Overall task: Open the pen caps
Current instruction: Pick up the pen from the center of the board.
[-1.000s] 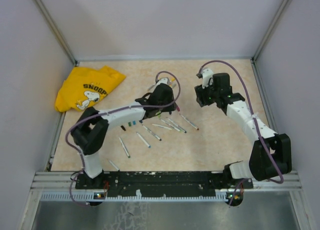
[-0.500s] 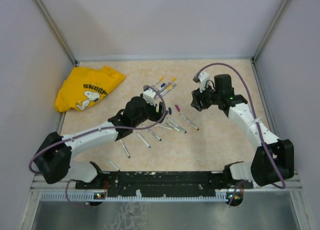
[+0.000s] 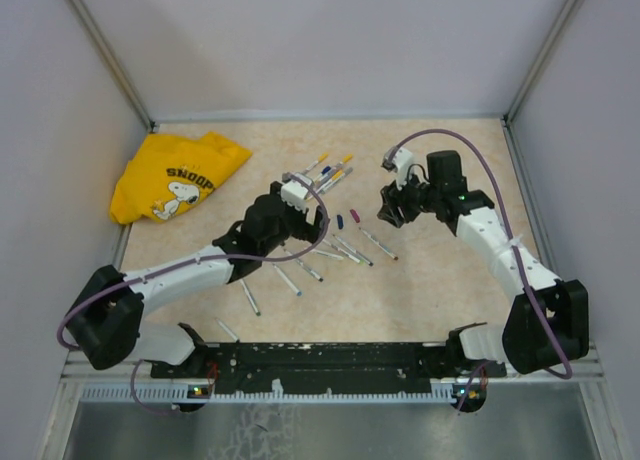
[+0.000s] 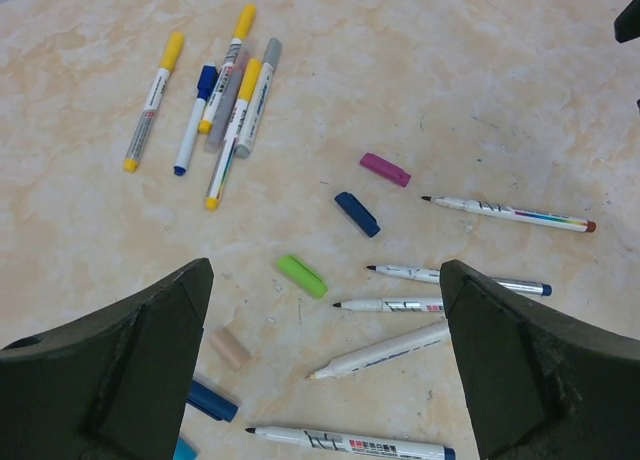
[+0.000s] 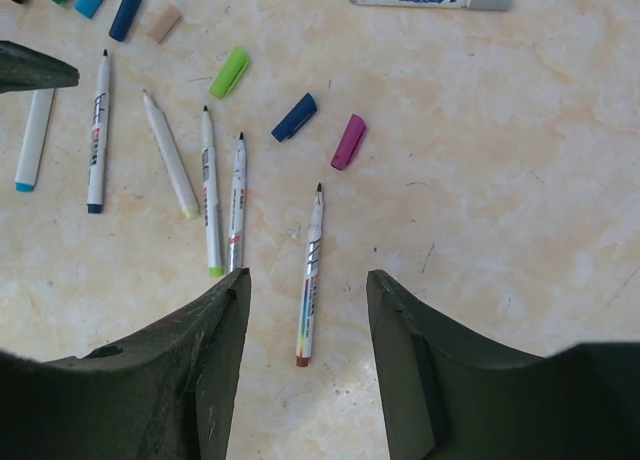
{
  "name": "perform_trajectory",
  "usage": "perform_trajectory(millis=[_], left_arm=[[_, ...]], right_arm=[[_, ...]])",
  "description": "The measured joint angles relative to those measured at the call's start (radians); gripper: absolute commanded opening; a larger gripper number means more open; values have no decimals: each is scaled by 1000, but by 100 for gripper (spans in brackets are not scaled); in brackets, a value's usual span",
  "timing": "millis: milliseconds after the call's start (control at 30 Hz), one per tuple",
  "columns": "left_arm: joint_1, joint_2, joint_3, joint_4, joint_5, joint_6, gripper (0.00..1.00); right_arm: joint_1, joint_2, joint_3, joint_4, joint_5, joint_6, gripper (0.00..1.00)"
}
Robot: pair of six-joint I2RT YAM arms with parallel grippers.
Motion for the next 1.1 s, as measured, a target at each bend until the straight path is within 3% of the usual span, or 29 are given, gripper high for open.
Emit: perform_trajectory(millis=[433,1100], left_arm=[[154,14,4,-3,136,11,99],[193,185,149,-117,205,76,97]], right_arm=[[15,0,0,-4,-15,-10,50],[15,0,0,-11,-15,-14,50]])
